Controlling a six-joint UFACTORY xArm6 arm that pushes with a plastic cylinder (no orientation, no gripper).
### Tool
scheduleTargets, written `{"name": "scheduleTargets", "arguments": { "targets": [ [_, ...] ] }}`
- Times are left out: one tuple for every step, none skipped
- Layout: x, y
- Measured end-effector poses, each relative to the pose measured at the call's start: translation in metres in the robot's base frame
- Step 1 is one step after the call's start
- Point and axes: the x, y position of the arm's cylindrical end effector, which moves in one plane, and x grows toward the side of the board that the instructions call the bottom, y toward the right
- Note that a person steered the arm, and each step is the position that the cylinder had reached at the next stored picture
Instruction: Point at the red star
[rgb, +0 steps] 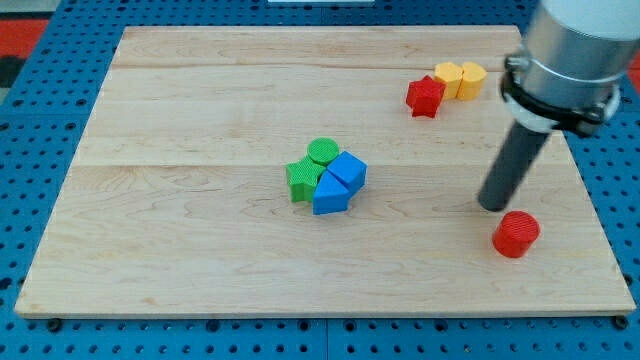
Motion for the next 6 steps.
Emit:
{"name": "scheduleTargets", "arguments": {
  "targets": [
    [-0.034, -0.072],
    [-0.072, -0.128],
    [-0.128, -0.139],
    [-0.174, -0.115],
    [-0.193, -0.07],
    [-0.187, -0.033]
  ]
}}
